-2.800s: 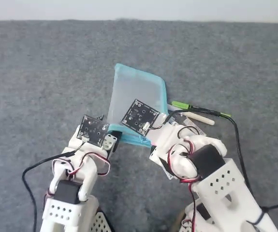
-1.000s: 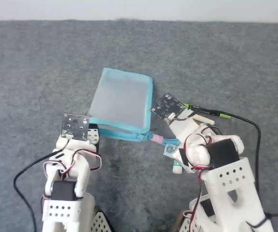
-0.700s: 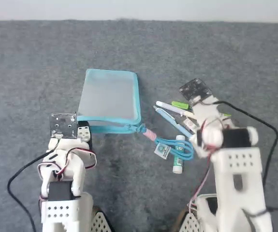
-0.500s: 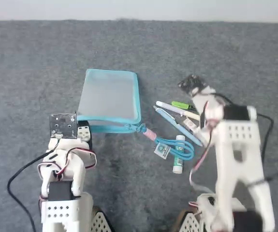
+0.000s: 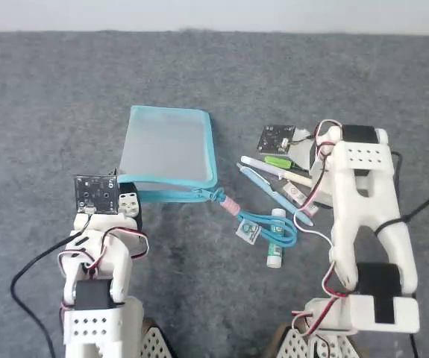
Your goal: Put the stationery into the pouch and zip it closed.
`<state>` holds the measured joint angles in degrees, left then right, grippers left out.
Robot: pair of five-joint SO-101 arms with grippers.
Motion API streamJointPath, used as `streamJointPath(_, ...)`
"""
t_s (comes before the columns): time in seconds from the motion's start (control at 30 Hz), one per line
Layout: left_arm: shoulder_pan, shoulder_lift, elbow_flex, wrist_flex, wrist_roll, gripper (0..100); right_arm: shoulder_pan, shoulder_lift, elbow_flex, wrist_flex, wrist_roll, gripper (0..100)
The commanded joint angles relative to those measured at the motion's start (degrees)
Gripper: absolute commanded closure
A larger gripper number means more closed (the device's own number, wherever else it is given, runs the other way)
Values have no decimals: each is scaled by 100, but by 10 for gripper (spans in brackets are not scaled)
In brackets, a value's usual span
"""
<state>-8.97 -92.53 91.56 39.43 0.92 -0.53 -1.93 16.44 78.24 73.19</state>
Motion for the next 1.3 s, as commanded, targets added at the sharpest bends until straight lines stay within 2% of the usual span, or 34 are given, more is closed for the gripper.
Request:
streamJointPath(0.0,-70,-70,-251,-237,62,989,233,101,-642,-110,264,775)
streamJointPath(0.17,-53,-70,-242,-237,62,989,488,549,-1134,-110,985,775)
streamJointPath(0.53,-35,-70,-242,-220,62,989,479,1921,-2171,-127,1477,775)
streamJointPath(0.87,-35,-79,-242,-229,62,989,514,3389,-3367,-101,1495,775)
streamJointPath(1.17,-35,-97,-242,-229,62,989,664,3785,-3446,-84,1451,780)
streamJointPath(1.27,-35,-97,-242,-229,62,989,769,3873,-3446,-31,1134,848)
